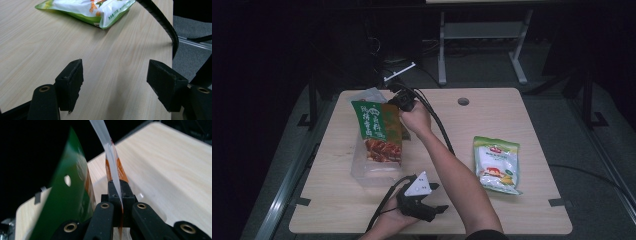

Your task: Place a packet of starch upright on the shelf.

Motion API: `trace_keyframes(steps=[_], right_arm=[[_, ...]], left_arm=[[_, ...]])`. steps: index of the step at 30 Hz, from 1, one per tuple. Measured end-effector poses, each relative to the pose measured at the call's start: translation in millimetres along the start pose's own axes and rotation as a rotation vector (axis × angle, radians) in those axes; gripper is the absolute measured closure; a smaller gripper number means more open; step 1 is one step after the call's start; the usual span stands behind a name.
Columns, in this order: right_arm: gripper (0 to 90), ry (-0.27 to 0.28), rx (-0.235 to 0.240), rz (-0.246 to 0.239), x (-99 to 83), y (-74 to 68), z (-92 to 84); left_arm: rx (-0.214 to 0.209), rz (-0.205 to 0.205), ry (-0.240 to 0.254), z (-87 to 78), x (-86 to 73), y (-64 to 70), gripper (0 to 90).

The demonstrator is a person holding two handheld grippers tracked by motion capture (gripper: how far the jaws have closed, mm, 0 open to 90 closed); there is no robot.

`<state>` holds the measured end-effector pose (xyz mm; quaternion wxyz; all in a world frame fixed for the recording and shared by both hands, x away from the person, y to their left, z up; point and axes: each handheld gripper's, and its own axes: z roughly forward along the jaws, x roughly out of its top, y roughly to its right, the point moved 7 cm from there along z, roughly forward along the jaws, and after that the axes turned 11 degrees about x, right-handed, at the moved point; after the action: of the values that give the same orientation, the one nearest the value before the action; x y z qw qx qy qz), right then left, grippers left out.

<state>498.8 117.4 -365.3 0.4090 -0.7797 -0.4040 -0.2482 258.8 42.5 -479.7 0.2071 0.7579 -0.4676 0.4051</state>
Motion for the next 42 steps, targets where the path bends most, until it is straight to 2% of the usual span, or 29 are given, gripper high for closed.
trace_keyframes(steps=[2,4,5,8,9,12,13,14,16,20,21,23,25,29,31,32,34,35,39,40,42], right_arm=[[89.7,-0.033,-0.012,-0.012,-4.5,1.9,4.7],[89.7,-0.032,-0.007,-0.005,-4.4,1.9,4.5],[89.5,-0.036,-0.021,-0.012,-3.8,2.7,3.7],[88.2,-0.080,-0.029,-0.023,-2.3,2.7,4.0],[86.5,-0.095,-0.027,-0.027,-1.0,2.0,4.3],[80.0,-0.124,-0.010,-0.025,2.9,-0.5,4.8],[77.6,-0.142,-0.016,-0.023,5.2,-1.1,5.1],[75.4,-0.192,-0.045,-0.046,9.5,-1.6,6.8],[75.7,-0.233,-0.044,-0.054,12.7,-3.4,9.3],[70.6,-0.295,-0.061,-0.072,21.4,-4.0,13.0],[72.5,-0.312,-0.070,-0.077,23.7,-4.2,13.7],[76.7,-0.351,-0.092,-0.076,25.9,-4.4,15.5],[88.4,-0.371,-0.098,-0.085,26.2,-5.2,16.4],[89.7,-0.365,-0.086,-0.079,24.8,-8.2,15.3],[89.8,-0.339,-0.082,-0.084,25.0,-10.7,13.1],[89.8,-0.327,-0.075,-0.083,25.0,-12.3,11.6],[89.8,-0.310,-0.075,-0.088,25.7,-12.8,10.1],[89.8,-0.283,-0.063,-0.087,27.1,-15.8,7.9],[89.9,-0.230,-0.047,-0.086,32.0,-22.2,5.5],[89.9,-0.212,-0.048,-0.087,33.8,-23.1,4.4],[89.9,-0.173,-0.020,-0.080,36.5,-24.8,2.2]], left_arm=[[0.000,0.000,0.002,-0.3,0.1,0.1,28.8],[0.001,0.003,-0.001,-0.7,-0.2,-0.8,28.8],[0.002,0.004,0.000,-0.7,-0.3,-1.2,28.8],[0.002,0.008,0.002,-1.1,-0.4,-1.7,28.8],[0.000,-0.010,0.003,-1.2,-0.2,-0.9,28.8],[0.000,-0.009,0.005,-1.3,0.0,-1.2,28.7],[0.001,-0.008,0.007,-1.5,0.2,-1.4,28.7],[0.004,-0.004,0.007,-1.8,0.2,-1.7,28.6],[0.000,-0.006,0.004,-1.5,-0.2,-1.3,28.6],[-0.003,-0.006,0.009,-1.6,0.3,-0.7,28.5],[-0.002,0.005,0.000,-1.7,-0.5,-1.6,28.5],[-0.002,-0.007,0.006,-1.7,-0.2,-1.1,28.5],[-0.002,-0.014,0.006,-2.2,-0.3,-0.9,28.5],[0.001,-0.005,0.002,-2.9,-0.9,-1.5,28.5],[0.003,-0.002,0.000,-3.1,-1.1,-1.9,28.5],[0.003,-0.016,0.007,-2.9,-0.5,-1.0,28.5],[0.003,-0.017,0.008,-2.8,-0.4,-0.9,28.6],[0.004,-0.017,0.007,-2.8,-0.5,-0.5,28.6],[0.004,-0.003,0.000,-2.5,-1.0,-0.2,28.5],[0.004,-0.003,0.000,-2.5,-1.0,-0.2,28.5],[0.004,-0.015,0.007,-2.1,-0.5,0.8,28.6]])
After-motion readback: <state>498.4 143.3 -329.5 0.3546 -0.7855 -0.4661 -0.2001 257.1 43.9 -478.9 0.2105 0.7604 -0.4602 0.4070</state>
